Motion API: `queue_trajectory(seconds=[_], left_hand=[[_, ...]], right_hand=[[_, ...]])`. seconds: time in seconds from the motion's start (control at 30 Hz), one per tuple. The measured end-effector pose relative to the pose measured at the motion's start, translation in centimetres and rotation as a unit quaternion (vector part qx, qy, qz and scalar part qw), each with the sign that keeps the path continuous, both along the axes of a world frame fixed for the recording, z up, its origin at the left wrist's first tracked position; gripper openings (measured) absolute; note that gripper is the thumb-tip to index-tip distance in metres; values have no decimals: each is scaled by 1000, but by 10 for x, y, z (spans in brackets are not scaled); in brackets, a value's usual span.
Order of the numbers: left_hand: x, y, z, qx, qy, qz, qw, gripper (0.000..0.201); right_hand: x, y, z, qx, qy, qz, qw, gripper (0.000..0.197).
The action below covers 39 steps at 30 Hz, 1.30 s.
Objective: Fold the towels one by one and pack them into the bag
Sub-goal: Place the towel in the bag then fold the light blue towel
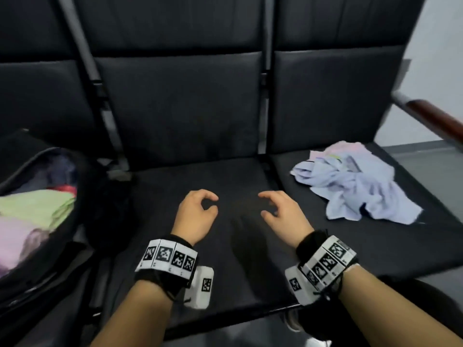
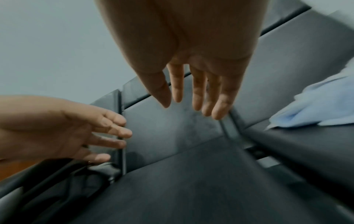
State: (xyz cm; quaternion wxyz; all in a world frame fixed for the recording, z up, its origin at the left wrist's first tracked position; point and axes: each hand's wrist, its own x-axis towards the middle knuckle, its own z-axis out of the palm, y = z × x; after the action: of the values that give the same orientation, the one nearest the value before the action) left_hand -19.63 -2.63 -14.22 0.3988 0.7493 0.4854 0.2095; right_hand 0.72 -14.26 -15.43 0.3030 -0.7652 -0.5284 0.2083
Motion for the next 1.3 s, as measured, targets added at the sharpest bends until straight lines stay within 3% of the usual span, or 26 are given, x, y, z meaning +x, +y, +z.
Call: queue_trajectory(seconds=[0.17, 0.27, 0.43, 0.53, 0.7, 0.8, 0.9, 1.07, 1.2, 1.3], left_hand=[[120, -27, -21, -42, 4, -47, 998, 18], [182, -41, -32, -64, 0, -74, 995, 20], [245, -58, -59, -78, 12, -113, 990, 22], [262, -69, -71, -95, 22, -141, 985, 23], [265, -83, -69, -136, 13, -146, 980, 24], [260, -86, -51, -152, -43, -159, 975, 45], [254, -92, -22, -112, -146, -181, 966, 60], [215, -105, 13, -23, -170, -178, 969, 44], [170, -105, 21, 13, -117, -160, 980, 9], [134, -101, 26, 50, -122, -122, 984, 10]], right_hand=[[111, -38, -24, -43, 11, -133, 990, 46], [160, -54, -43, -90, -1, -170, 981, 48], [201, -62, -75, -191, -28, -129, 973, 61], [208, -59, -88, -199, -64, -110, 972, 52], [217, -51, -68, -165, -36, -109, 980, 16], [207, -55, -30, -7, 9, -114, 993, 14], [173, -63, 20, 144, 47, -43, 988, 20], [121, -78, 53, 185, 73, 20, 980, 14], [93, -86, 47, 186, 59, -4, 981, 6], [68, -89, 41, 174, 57, 18, 983, 13]])
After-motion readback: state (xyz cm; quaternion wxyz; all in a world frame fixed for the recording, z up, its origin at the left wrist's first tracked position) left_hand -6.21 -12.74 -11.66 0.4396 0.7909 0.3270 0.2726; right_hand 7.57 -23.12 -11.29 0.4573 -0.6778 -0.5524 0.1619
